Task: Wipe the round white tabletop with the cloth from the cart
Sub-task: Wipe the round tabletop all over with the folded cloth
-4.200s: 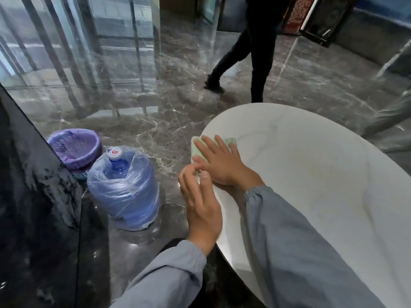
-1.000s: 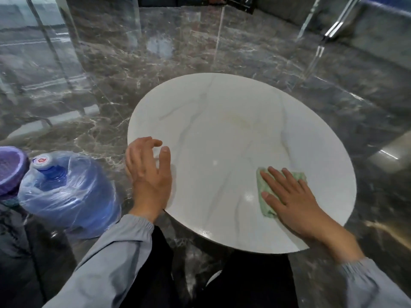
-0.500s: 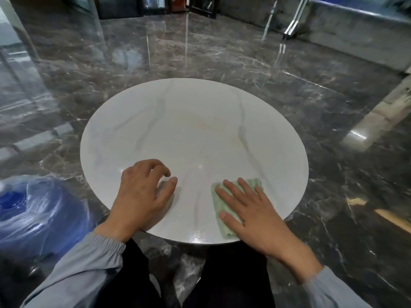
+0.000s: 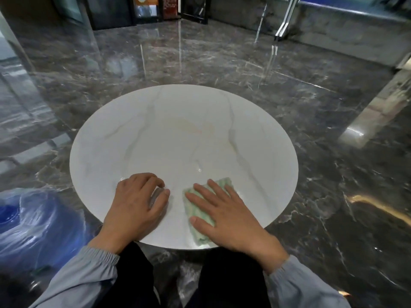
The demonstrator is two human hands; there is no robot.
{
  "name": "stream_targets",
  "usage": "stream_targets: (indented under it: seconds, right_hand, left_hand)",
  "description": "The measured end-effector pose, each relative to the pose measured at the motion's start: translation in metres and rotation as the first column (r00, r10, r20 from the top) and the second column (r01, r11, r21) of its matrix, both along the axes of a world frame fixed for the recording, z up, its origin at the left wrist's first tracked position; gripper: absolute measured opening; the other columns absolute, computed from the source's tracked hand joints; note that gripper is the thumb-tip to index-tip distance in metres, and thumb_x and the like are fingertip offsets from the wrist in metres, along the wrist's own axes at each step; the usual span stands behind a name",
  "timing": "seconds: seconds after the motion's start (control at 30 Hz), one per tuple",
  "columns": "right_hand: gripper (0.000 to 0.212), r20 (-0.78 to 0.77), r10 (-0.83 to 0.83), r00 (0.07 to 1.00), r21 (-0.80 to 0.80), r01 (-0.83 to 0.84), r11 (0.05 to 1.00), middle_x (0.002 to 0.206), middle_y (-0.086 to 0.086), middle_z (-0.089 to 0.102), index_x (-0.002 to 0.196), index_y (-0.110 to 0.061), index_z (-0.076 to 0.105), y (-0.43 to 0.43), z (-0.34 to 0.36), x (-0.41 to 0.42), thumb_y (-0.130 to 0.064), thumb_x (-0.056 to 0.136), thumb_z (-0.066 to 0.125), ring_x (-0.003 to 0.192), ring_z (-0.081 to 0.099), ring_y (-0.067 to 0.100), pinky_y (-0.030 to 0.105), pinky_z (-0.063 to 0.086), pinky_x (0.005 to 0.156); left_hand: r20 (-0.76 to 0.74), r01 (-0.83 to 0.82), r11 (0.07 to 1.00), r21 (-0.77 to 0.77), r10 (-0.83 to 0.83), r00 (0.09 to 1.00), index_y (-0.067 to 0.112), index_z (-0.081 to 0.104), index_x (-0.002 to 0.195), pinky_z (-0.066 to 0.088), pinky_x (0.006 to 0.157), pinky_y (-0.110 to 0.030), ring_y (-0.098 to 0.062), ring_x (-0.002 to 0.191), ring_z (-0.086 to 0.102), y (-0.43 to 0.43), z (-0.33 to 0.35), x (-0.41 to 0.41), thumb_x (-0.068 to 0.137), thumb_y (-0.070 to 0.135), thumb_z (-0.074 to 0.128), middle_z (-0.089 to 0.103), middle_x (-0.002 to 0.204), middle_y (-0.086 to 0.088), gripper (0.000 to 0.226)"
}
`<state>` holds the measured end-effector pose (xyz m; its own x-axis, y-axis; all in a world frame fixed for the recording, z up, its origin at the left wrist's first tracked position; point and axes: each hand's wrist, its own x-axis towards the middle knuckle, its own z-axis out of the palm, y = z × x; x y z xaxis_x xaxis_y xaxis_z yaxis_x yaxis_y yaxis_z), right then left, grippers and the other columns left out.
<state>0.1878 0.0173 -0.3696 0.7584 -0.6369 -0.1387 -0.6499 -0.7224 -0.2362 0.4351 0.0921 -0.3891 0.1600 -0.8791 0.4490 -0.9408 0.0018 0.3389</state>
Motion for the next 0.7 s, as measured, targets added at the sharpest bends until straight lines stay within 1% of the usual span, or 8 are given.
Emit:
stream_targets:
  seconds: [0.1,0.2,0.33,0.43,0.53,0.6,0.67,0.7]
  right_hand:
    - [0.063,-0.021,-0.192,0.981,-0.014,0.192,0.981,0.170,-0.027,-0.005,0.161,-0.053,0.002,-0.066,0.000,-0.037,-0.066,0.103,0.022,0.157,-0.015,0.006,0.042,-0.009,0.127]
    - [0.062,-0.099,-0.431,0.897,-0.023,0.431,0.902,0.172,-0.020,-0.003,0.162,-0.049,0.002,-0.135,0.004,-0.076,-0.063,0.105,0.021,0.159,-0.009,0.013,0.047,-0.004,0.128]
    - [0.062,-0.156,-0.563,0.812,0.007,0.570,0.821,0.172,-0.015,-0.011,0.163,-0.044,-0.004,-0.168,0.009,-0.071,-0.058,0.107,0.017,0.159,-0.015,0.019,0.054,-0.008,0.126]
    - [0.062,-0.156,-0.458,0.875,-0.003,0.463,0.886,0.172,-0.010,-0.015,0.164,-0.040,-0.008,-0.147,0.008,-0.020,-0.054,0.109,0.017,0.158,-0.018,0.025,0.055,-0.010,0.125]
    - [0.062,-0.102,-0.242,0.965,-0.029,0.240,0.970,0.173,-0.010,-0.013,0.164,-0.039,-0.006,-0.101,0.002,0.044,-0.054,0.109,0.018,0.158,-0.019,0.024,0.054,-0.013,0.124]
    - [0.063,-0.065,-0.100,0.993,-0.020,0.099,0.995,0.172,-0.011,-0.015,0.164,-0.039,-0.006,-0.075,-0.005,0.075,-0.055,0.108,0.018,0.156,-0.025,0.021,0.053,-0.016,0.123]
    - [0.064,-0.004,-0.022,1.000,0.005,0.022,1.000,0.172,-0.011,-0.015,0.165,-0.040,-0.001,-0.068,-0.005,0.085,-0.058,0.107,0.020,0.156,-0.027,0.018,0.051,-0.018,0.124]
    - [0.064,0.057,-0.013,0.998,0.011,0.013,1.000,0.173,-0.008,-0.007,0.165,-0.039,0.008,-0.070,-0.004,0.082,-0.057,0.107,0.026,0.157,-0.019,0.019,0.048,-0.014,0.125]
  left_hand:
    - [-0.025,-0.006,0.999,0.045,0.007,1.000,0.030,0.066,0.099,0.037,0.088,-0.039,-0.017,0.106,0.060,0.001,-0.001,0.000,0.096,0.047,0.048,0.062,0.107,0.014,0.025]
    - [-0.043,-0.012,0.998,0.061,0.014,0.999,0.034,0.065,0.099,0.034,0.090,-0.036,-0.013,0.107,0.057,0.000,-0.001,0.000,0.096,0.049,0.046,0.059,0.106,0.018,0.024]
    - [-0.044,-0.029,0.998,0.059,0.032,0.999,0.035,0.063,0.097,0.033,0.089,-0.036,-0.012,0.105,0.056,-0.001,-0.001,-0.001,0.096,0.050,0.047,0.058,0.104,0.020,0.021]
    - [-0.028,-0.030,0.997,0.067,0.032,0.999,0.035,0.063,0.097,0.033,0.089,-0.036,-0.012,0.106,0.056,-0.002,-0.003,-0.001,0.095,0.051,0.048,0.056,0.104,0.020,0.022]
    - [-0.012,-0.036,0.997,0.072,0.037,0.999,0.034,0.064,0.099,0.034,0.090,-0.037,-0.013,0.107,0.056,-0.003,-0.004,-0.001,0.095,0.052,0.048,0.057,0.105,0.019,0.024]
    - [-0.005,-0.036,0.997,0.075,0.037,0.999,0.034,0.064,0.100,0.034,0.090,-0.037,-0.014,0.107,0.056,-0.003,-0.004,0.000,0.095,0.052,0.048,0.057,0.106,0.018,0.025]
    - [0.005,-0.039,0.997,0.073,0.039,0.999,0.033,0.064,0.100,0.034,0.090,-0.036,-0.014,0.106,0.056,-0.002,-0.004,0.000,0.095,0.052,0.049,0.057,0.106,0.017,0.024]
    - [0.006,-0.039,0.996,0.075,0.039,0.999,0.034,0.064,0.100,0.034,0.090,-0.036,-0.014,0.106,0.056,-0.002,-0.004,0.000,0.095,0.052,0.049,0.057,0.105,0.018,0.024]
